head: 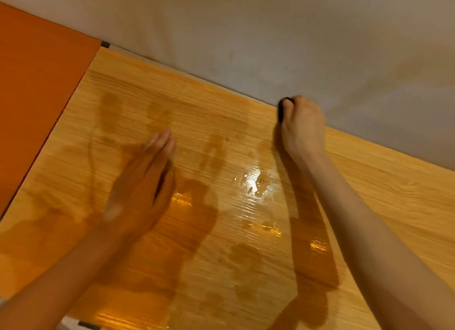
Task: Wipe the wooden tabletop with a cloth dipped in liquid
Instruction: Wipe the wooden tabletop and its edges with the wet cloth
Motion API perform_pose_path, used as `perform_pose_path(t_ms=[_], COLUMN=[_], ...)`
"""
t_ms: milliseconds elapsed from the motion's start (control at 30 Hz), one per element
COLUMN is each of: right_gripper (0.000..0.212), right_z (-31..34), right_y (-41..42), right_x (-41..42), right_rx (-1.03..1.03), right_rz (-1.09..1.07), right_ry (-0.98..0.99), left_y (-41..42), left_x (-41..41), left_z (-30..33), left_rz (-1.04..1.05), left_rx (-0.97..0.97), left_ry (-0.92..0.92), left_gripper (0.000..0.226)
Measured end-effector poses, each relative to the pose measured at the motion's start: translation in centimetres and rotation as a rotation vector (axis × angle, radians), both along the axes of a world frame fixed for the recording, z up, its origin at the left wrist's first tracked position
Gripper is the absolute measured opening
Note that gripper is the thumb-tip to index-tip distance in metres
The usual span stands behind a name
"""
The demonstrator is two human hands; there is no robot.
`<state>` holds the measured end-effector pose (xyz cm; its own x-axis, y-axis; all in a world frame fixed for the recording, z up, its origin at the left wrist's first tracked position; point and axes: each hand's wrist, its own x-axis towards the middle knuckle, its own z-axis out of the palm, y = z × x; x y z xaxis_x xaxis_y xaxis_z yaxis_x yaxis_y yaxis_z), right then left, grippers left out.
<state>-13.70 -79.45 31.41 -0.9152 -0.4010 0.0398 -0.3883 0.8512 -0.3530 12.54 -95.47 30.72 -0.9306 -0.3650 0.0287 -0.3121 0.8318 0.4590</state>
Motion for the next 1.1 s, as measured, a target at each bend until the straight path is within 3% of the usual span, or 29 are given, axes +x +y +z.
perform_pose_path(t_ms=[167, 333, 433, 500, 700, 900, 967, 1100], right_gripper=[0.038, 0.043, 0.047, 0.047, 0.045, 0.045, 0.044, 0.045], right_z=[-0.4, -0.3, 0.0, 0.3, 0.1, -0.3, 0.0, 0.1], right_y=[-7.1, -2.8, 0.3, 0.7, -5.6, -0.6, -0.5, -2.6], right_x=[3.1, 9.6, 16.0, 15.6, 7.6, 20.2, 17.9, 8.4], right_rx=[-0.03, -0.154, -0.104, -0.044, -0.07, -0.033, 0.018, -0.019], right_rz=[0.105, 0.187, 0.338, 0.392, 0.031, 0.275, 0.287, -0.008], right_ry=[-0.02, 0.02, -0.018, -0.033, -0.047, 0.037, 0.036, 0.025], left_y=[-0.1, 0.3, 0.1, 0.0, -0.1, -0.1, -0.1, -0.2], left_x=[0.0, 0.2, 0.1, 0.1, 0.2, 0.2, 0.3, 0.4], left_z=[-0.3, -0.1, -0.2, -0.4, -0.7, -0.7, -0.6, -0.6], left_rz=[-0.008, -0.011, -0.005, -0.017, -0.027, -0.051, -0.06, -0.069], left_rx=[0.008, 0.02, 0.008, 0.001, 0.032, 0.069, 0.072, 0.07], left_ry=[0.017, 0.003, -0.019, -0.027, 0.006, 0.036, 0.053, 0.056], left_gripper=[0.055, 0.056, 0.057, 0.058, 0.058, 0.057, 0.057, 0.057])
